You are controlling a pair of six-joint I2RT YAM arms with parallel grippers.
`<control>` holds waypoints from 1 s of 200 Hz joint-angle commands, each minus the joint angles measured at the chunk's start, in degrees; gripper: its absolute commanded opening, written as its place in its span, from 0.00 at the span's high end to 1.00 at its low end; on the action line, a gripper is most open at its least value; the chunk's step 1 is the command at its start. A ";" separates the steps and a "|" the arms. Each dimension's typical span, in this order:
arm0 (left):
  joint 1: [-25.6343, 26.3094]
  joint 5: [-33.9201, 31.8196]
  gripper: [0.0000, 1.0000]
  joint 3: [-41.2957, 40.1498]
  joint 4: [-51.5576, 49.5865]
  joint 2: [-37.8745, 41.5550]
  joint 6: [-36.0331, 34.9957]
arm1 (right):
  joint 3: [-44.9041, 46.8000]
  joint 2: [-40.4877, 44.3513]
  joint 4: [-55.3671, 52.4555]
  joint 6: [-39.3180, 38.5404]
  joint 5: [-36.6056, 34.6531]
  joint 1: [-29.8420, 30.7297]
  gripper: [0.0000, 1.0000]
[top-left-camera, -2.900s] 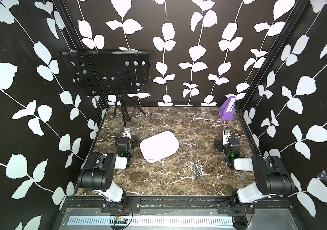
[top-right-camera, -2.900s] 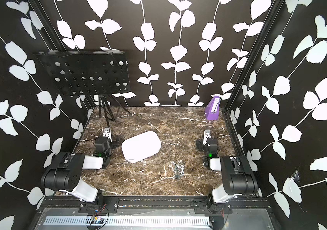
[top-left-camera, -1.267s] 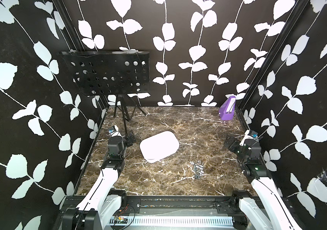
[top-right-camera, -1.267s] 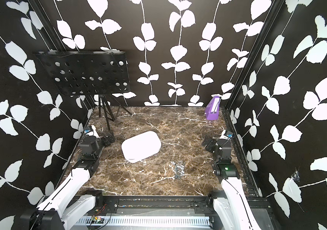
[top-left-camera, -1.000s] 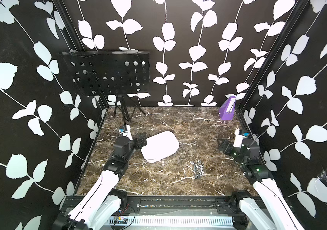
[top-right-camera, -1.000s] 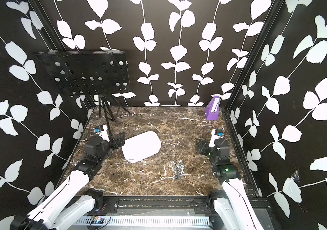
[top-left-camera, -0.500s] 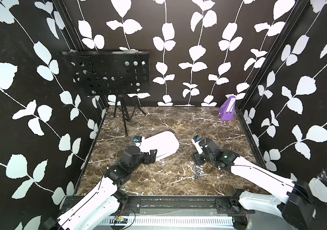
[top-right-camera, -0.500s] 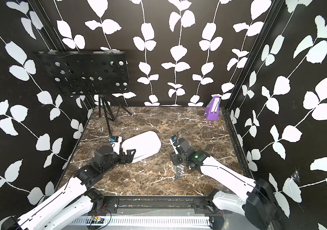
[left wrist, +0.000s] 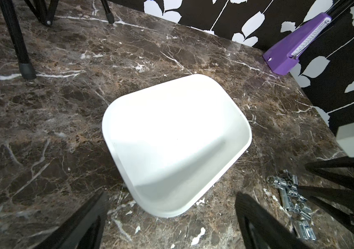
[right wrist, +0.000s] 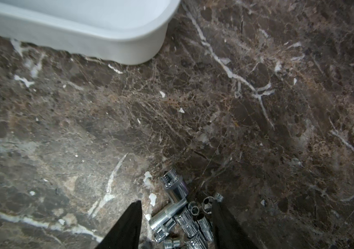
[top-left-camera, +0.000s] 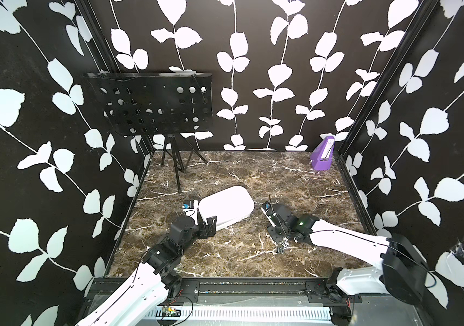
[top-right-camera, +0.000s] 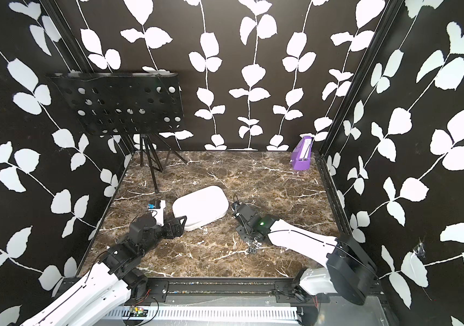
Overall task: Put the socket on the desktop into the storage box
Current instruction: Pick up the socket head from the center of the board.
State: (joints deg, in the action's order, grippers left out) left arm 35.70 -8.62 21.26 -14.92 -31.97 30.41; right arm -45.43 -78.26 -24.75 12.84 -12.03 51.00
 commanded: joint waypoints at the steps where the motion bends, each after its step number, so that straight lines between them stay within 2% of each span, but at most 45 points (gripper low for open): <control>1: 0.24 -0.70 0.08 0.13 0.97 0.61 0.48 | -1.08 -1.33 0.07 -0.69 -1.48 0.78 0.46; 20: 0.24 0.45 0.08 -0.17 2.07 -0.17 0.36 | -1.23 -2.23 -0.02 -1.04 -1.39 0.82 0.47; 52: 0.20 0.37 0.08 -0.26 3.24 -2.32 -0.31 | -1.42 -2.63 -0.68 -1.76 -0.11 0.94 0.55; 200: 0.24 -1.49 0.07 -0.91 2.91 -0.27 0.08 | -3.21 -7.62 -2.38 -2.44 -0.79 0.98 0.55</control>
State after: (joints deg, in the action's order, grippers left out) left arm 35.70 -9.47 21.06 -13.30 -32.18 30.44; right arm -45.80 -84.58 -26.20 10.87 -11.64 51.62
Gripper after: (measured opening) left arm 0.923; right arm 0.453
